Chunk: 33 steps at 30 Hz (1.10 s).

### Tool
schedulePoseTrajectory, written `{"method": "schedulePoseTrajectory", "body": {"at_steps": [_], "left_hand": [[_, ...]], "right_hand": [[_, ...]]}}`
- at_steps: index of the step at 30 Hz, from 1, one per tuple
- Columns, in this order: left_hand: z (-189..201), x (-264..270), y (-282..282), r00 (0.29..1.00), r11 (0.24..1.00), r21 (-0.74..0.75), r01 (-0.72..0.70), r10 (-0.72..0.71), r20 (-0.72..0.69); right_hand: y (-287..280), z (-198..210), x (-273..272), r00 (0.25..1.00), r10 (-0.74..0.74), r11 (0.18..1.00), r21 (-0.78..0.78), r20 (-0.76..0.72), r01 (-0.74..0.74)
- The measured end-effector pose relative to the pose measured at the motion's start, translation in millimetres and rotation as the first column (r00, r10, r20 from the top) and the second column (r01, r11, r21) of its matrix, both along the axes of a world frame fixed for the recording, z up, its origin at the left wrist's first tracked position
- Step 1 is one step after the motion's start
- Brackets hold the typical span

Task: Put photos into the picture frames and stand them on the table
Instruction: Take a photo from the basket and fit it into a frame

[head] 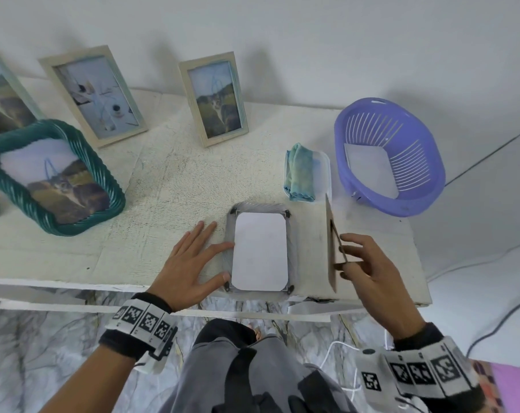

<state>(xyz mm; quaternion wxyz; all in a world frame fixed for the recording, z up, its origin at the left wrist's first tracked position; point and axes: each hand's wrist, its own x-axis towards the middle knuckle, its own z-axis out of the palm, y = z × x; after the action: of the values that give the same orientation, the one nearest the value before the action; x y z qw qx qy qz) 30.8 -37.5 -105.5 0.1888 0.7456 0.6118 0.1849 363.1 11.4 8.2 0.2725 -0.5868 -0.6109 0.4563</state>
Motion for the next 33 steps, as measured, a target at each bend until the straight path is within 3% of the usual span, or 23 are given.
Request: {"method": "schedulePoseTrajectory", "body": {"at_steps": [3,9,11,13,16,20,23,27,33], "left_hand": [[1.5,0.7,-0.2,1.0,1.0,-0.005,0.001,-0.001,0.0],[1.2,0.0,-0.4,1.0,1.0,-0.008,-0.003,0.003,-0.001],[0.6,0.3,-0.2,1.0,1.0,-0.009,-0.007,0.006,-0.005],[0.9,0.4,-0.2,1.0,1.0,-0.01,-0.01,0.009,-0.007],[1.2,1.1,0.4,1.0,1.0,-0.01,-0.01,0.01,-0.01],[0.4,1.4,0.5,1.0,1.0,-0.009,-0.008,0.008,-0.016],[1.2,1.2,0.2,1.0,1.0,-0.009,-0.011,0.011,-0.009],[1.9,1.4,-0.1,1.0,1.0,-0.006,-0.014,0.014,-0.003],[2.3,3.0,-0.8,0.999,0.999,-0.004,-0.032,0.032,0.003]], "right_hand": [[1.2,-10.7,3.4,0.877,0.088,0.973,0.15,0.473,-0.178],[-10.3,-42.2,-18.4,0.586,0.17,0.954,0.015,0.792,-0.298],[-13.4,-42.7,-28.4,0.51,0.123,0.951,0.047,0.852,-0.307],[-13.4,-40.3,-41.9,0.55,0.074,0.916,0.161,0.832,-0.368],[-13.7,-36.4,-68.1,0.632,0.204,0.798,0.247,0.748,-0.55],[-13.0,-43.7,-94.1,0.559,0.343,0.684,0.208,0.754,-0.7],[-9.1,-51.0,-101.1,0.508,0.36,0.667,0.165,0.783,-0.727],[-10.4,-54.3,-101.8,0.497,0.344,0.654,0.177,0.796,-0.736],[-19.8,-55.3,-99.8,0.6,0.304,0.678,0.275,0.74,-0.682]]}}
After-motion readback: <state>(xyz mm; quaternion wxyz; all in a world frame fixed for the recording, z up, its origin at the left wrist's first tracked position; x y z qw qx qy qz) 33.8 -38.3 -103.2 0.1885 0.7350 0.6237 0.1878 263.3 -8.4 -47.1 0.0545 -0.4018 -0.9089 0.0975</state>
